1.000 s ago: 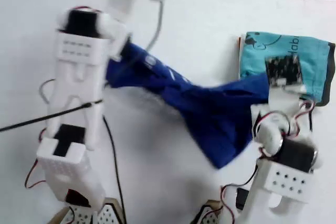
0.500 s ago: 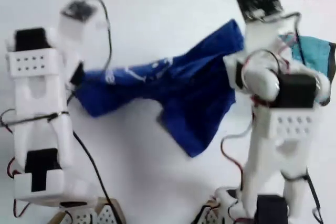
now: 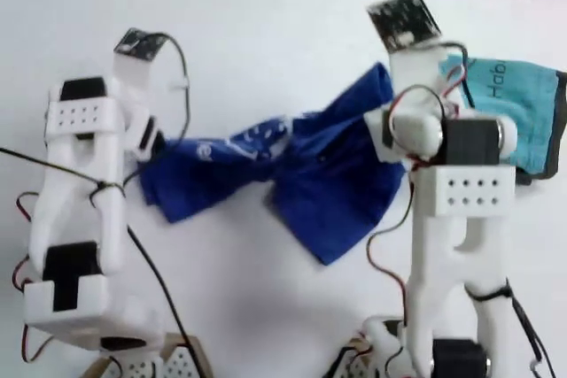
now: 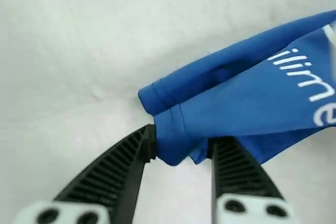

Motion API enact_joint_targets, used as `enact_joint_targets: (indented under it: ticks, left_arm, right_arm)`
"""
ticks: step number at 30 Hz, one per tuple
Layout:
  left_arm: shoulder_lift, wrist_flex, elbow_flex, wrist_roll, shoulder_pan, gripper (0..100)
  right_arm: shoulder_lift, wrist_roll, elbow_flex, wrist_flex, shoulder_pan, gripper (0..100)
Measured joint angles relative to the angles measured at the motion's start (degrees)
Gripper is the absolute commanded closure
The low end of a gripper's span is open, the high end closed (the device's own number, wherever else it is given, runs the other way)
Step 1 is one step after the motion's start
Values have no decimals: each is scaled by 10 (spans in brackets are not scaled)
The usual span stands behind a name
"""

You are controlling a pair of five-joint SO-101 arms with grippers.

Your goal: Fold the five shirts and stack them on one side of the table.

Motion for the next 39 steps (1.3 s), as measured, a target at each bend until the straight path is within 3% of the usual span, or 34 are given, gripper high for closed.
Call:
enact_joint_targets:
  ticks: [9,16,20,24,29,39]
  left_arm:
    - [-22,151,-6,-107,27,813]
    - [-115,247,-10,-132,70,813]
    - [-196,259,23,-146,103,813]
    - [-227,241,128,-193,141,813]
    - [-229,122,234,-202,138,813]
    - [-104,-20,259,-202,74,813]
  right_arm:
    - [-44,3,200,-170,41,978]
    - [-44,3,228,-235,42,978]
    - [-31,3,228,-238,42,978]
    - [-25,3,228,-250,42,978]
    - [-20,3,228,-251,42,978]
    - [-20,3,228,-251,42,978]
